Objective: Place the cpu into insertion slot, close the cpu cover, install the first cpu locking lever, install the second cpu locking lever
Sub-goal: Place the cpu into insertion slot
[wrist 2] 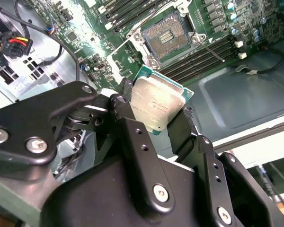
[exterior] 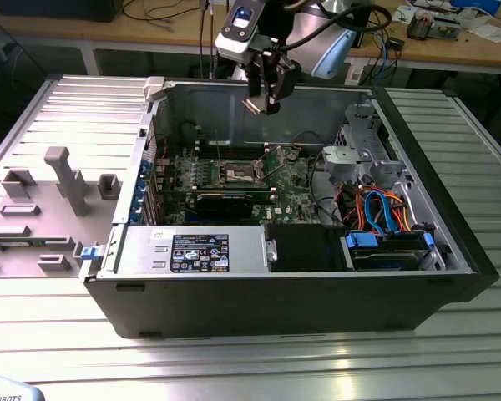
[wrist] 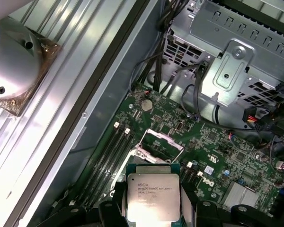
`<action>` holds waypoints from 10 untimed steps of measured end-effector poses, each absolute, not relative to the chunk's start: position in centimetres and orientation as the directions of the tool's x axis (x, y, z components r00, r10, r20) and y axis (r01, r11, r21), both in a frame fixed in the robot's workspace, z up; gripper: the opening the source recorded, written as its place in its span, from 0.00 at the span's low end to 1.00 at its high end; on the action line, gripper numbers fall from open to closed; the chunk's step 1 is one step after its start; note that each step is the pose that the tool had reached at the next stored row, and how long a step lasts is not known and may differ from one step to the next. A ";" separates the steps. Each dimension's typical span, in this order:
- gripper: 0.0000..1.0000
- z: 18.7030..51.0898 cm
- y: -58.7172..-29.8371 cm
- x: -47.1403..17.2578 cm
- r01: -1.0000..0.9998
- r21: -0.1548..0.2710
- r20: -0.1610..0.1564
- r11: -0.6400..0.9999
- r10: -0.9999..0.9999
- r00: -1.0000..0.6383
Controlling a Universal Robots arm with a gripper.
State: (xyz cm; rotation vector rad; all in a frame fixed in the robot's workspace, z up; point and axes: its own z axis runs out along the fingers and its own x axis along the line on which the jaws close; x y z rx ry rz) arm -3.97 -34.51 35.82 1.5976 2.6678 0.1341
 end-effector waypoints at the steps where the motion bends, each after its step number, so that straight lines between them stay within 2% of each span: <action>1: 0.54 35.8 -34.5 -4.0 0.885 0.089 0.019 0.456 0.888 -0.460; 10: 0.54 35.8 -34.5 -4.5 0.915 0.089 0.019 0.393 0.918 -0.396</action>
